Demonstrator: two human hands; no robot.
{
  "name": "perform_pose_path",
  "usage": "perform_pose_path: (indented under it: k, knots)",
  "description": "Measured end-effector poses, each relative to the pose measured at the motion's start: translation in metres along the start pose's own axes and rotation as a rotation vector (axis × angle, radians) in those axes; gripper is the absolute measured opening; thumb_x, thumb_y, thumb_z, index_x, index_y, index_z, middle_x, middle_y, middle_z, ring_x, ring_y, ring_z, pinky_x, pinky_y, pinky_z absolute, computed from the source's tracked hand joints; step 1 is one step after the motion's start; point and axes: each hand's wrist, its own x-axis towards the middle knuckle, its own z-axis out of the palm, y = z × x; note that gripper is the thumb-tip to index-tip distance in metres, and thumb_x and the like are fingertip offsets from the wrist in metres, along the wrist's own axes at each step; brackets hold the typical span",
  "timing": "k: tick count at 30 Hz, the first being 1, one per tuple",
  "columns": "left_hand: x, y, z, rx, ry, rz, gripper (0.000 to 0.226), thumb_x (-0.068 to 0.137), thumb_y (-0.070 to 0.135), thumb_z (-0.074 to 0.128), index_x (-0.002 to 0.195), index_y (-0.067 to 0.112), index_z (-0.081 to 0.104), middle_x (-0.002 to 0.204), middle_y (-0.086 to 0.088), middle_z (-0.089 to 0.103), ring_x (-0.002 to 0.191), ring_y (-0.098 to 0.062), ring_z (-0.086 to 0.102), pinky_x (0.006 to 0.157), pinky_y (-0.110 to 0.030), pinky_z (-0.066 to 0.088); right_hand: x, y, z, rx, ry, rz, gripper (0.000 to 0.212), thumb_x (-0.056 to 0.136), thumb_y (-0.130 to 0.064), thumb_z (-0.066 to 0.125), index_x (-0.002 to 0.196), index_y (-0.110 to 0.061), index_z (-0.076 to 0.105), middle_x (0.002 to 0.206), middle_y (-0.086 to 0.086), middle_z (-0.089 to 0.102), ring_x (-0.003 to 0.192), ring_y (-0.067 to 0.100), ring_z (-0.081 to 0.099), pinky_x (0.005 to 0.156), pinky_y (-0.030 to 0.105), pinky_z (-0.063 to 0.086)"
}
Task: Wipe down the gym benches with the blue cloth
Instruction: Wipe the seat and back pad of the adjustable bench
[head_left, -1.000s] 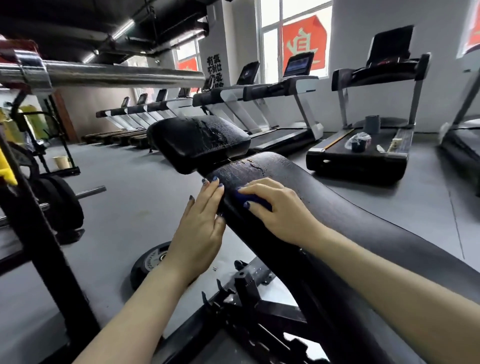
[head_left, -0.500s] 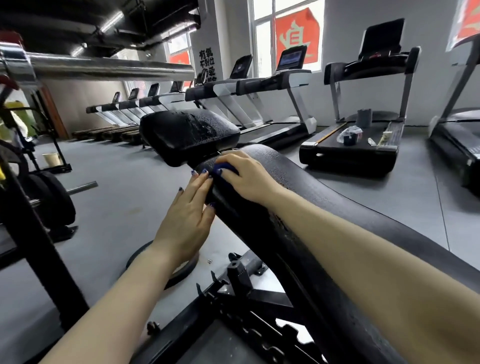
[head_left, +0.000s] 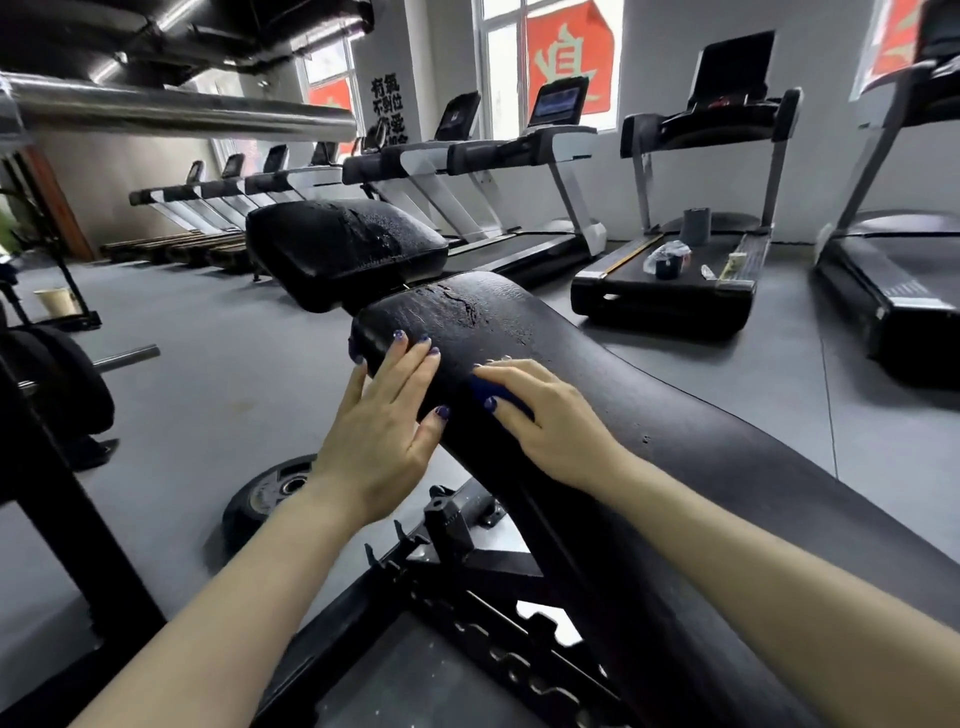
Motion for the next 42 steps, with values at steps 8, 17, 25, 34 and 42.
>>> perform_pose_path:
  k: [8,17,25,34,42]
  knots:
    - [-0.003,0.004,0.023,-0.022,0.047,0.011,0.067,0.095,0.05,0.016,0.151,0.016,0.026,0.16,0.006,0.017,0.148,-0.006,-0.009,0.121,-0.046,0.01,-0.095,-0.01,-0.02,-0.05,-0.128,-0.057,0.038,0.097,-0.027,0.05,0.134,-0.024,0.055,0.141,-0.012,0.048,0.138,0.001,0.035,0.113,0.017,0.026]
    - [-0.004,0.005,0.02,-0.029,0.049,-0.005,0.066,0.095,0.051,0.016,0.151,0.017,0.029,0.16,0.007,0.02,0.148,-0.007,-0.004,0.121,-0.043,0.008,0.013,-0.004,0.008,-0.099,-0.019,0.018,0.037,0.093,-0.017,0.055,0.13,-0.014,0.057,0.126,0.007,0.049,0.121,0.027,0.047,0.108,0.032,0.033]
    - [-0.004,0.014,0.017,-0.027,0.013,-0.065,0.073,0.091,0.055,0.012,0.152,0.018,0.022,0.161,0.008,0.012,0.147,-0.006,-0.011,0.121,-0.038,-0.001,-0.04,0.022,-0.014,-0.076,0.132,0.183,0.027,0.093,-0.021,0.06,0.119,-0.018,0.065,0.121,-0.001,0.059,0.116,0.018,0.054,0.101,0.022,0.035]
    - [-0.031,0.052,0.031,0.027,-0.03,0.046,0.069,0.095,0.053,0.011,0.153,0.016,0.022,0.162,0.007,0.01,0.147,-0.006,-0.015,0.12,-0.04,-0.006,-0.161,-0.02,-0.037,-0.129,-0.067,-0.004,0.037,0.095,-0.026,0.053,0.132,-0.02,0.055,0.138,-0.008,0.049,0.134,0.008,0.04,0.113,0.022,0.027]
    - [-0.031,0.054,0.033,-0.004,0.01,0.044,0.066,0.096,0.048,0.014,0.15,0.013,0.028,0.16,0.004,0.019,0.149,-0.009,-0.005,0.12,-0.045,0.005,-0.097,-0.011,-0.02,-0.099,-0.035,0.083,0.036,0.092,-0.023,0.051,0.127,-0.015,0.059,0.127,-0.001,0.055,0.121,0.016,0.049,0.106,0.02,0.031]
